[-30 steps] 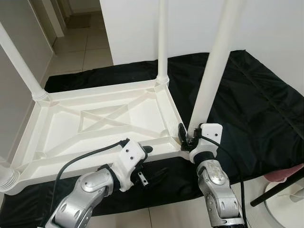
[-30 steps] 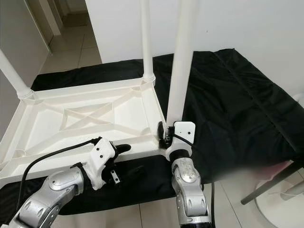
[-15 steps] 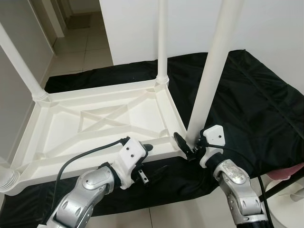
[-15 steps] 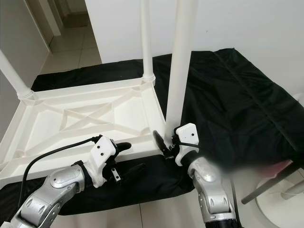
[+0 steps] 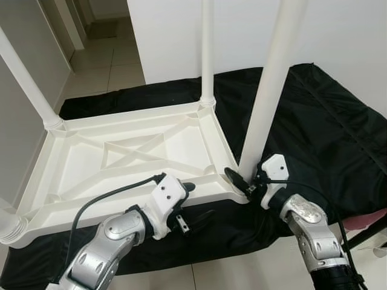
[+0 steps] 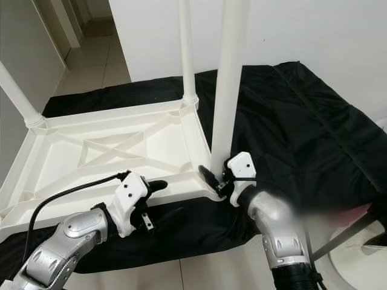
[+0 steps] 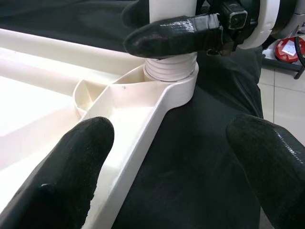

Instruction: Building children table

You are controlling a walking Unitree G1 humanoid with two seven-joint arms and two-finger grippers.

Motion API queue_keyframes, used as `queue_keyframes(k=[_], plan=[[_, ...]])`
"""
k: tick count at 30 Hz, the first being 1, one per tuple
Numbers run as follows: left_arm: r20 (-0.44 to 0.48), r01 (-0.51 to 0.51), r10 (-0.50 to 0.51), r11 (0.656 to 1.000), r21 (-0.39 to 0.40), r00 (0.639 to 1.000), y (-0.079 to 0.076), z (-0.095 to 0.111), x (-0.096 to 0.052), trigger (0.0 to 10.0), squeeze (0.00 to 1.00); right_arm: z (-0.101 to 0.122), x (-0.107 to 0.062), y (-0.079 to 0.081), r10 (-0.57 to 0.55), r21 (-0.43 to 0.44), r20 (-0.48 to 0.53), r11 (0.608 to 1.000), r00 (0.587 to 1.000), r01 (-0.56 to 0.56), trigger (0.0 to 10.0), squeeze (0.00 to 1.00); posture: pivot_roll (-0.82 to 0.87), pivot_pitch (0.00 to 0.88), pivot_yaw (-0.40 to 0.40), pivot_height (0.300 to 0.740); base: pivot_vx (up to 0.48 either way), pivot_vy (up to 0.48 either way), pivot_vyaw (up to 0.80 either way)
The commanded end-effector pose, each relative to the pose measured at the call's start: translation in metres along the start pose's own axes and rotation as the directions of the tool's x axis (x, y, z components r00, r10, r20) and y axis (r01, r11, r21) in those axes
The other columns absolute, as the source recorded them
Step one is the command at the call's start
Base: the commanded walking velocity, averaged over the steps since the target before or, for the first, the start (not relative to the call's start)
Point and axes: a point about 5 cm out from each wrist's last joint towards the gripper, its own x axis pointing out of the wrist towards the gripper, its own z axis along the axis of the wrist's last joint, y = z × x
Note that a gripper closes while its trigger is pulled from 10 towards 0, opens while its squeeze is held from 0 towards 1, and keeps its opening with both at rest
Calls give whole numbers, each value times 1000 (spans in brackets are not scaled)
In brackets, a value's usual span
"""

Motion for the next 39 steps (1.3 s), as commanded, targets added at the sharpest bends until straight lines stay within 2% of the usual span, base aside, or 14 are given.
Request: queue_keyframes(k=[1,5,6,10,15,19,23,25,28,33,34,35,38,39], plan=[[-18,27,-27,1000,-8,999,1,-4,-1,10000,0,-6,0,3,29,11,-20,1000,999,-29,0,0,-105,31,100,740,0,0,0],[-16,24,-24,1000,-5,1000,2,-4,-1,10000,0,-6,-1,2,27,22,-20,999,999,-27,0,0,-105,31,100,740,0,0,0],[-15,24,-24,1000,-4,1000,1,-4,-1,10000,0,-7,-2,0,14,42,-21,999,1000,-13,10000,0,-101,32,97,740,0,0,0],[-16,30,-31,999,-9,999,-2,-5,-1,10000,0,-5,-2,0,-30,74,-8,997,1000,31,10000,0,-105,28,91,740,0,0,0],[-18,26,-26,1000,-6,1000,-1,-6,-1,10000,0,-5,-2,0,-59,75,0,995,998,59,10000,0,-106,24,89,740,0,0,0],[-15,26,-26,1000,-8,1000,-3,-6,0,10000,0,-8,-3,3,-147,73,-16,986,989,148,10000,0,-109,20,81,740,0,0,0],[-15,30,-30,1000,-10,999,-4,-7,1,10000,0,-9,-3,3,-175,60,-34,982,984,177,10000,0,-110,15,79,740,0,0,0],[-15,36,-36,999,-12,999,-5,-8,1,10000,0,-14,-3,3,-276,48,-85,959,957,280,10000,0,-113,8,77,740,0,0,0],[-14,39,-39,999,-13,999,-6,-8,1,10000,0,-15,-3,5,-339,65,-109,936,934,347,10000,0,-113,8,77,740,0,0,0],[-13,40,-40,999,-13,999,-6,-8,1,10000,0,-15,-2,7,-378,81,-120,918,918,388,10000,0,-116,4,76,740,0,0,0],[-13,41,-41,999,-14,999,-6,-8,1,10000,0,-15,-2,9,-403,88,-124,906,907,415,10000,0,-116,4,76,740,0,0,0],[-13,42,-42,999,-13,999,-6,-8,1,10000,0,-14,0,14,-456,104,-128,877,881,469,10000,0,-116,2,72,740,0,0,0],[-13,43,-44,999,-13,999,-6,-8,1,10000,0,-14,1,18,-493,116,-131,854,860,507,10000,0,-116,2,72,740,0,0,0],[-14,44,-44,999,-13,999,-6,-8,1,10000,0,-14,2,22,-526,130,-134,831,840,541,10000,0,-114,1,70,740,0,0,0]])
